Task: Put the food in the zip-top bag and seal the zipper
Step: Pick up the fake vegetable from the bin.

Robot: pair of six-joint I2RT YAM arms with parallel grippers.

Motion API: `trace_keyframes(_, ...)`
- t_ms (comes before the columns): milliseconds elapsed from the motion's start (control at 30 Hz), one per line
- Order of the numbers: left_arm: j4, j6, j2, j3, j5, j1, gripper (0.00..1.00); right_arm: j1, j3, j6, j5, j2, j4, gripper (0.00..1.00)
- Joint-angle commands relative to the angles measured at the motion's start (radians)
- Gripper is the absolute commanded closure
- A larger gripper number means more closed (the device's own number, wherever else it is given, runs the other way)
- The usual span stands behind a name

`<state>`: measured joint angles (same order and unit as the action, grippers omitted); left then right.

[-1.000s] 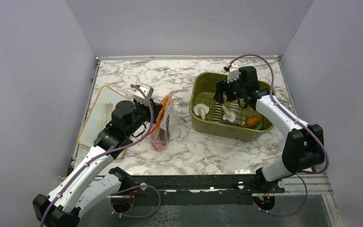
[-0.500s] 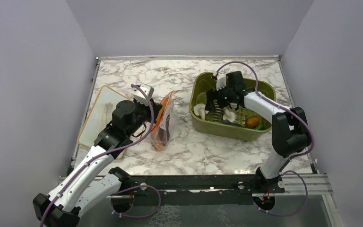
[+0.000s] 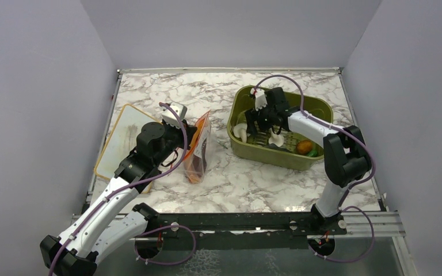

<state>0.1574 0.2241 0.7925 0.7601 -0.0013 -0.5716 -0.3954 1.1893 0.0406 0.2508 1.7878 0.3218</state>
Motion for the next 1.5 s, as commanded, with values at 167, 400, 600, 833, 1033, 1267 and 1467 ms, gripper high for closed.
trace_keyframes(167,-0.03,-0.015,-0.009,-0.013,-0.028,-0.005,1.0,-0.006,0.023,-0.024,-0.207,-0.028,0.021,0.38)
trace_keyframes(400,-0.031,-0.015,-0.003,-0.013,-0.035,-0.005,1.0,-0.005,0.077,-0.079,-0.082,-0.098,0.097,0.37)
trace_keyframes(600,-0.03,-0.019,0.001,-0.012,-0.042,-0.005,1.0,-0.006,0.077,-0.087,0.13,-0.066,0.114,0.18)
trace_keyframes(833,-0.029,-0.022,-0.008,-0.015,-0.054,-0.006,1.0,-0.006,0.118,-0.055,0.158,0.024,0.176,0.15)
trace_keyframes(1033,-0.029,-0.022,-0.007,-0.015,-0.053,-0.005,1.0,-0.006,0.119,-0.057,0.01,0.077,0.169,0.17)
trace_keyframes(1267,-0.029,-0.022,-0.008,-0.015,-0.054,-0.004,1.0,-0.005,0.086,-0.043,-0.045,0.082,0.114,0.38)
trace_keyframes(1467,-0.028,-0.023,-0.018,-0.015,-0.059,-0.004,1.0,-0.006,0.064,-0.058,-0.026,0.073,0.085,0.52)
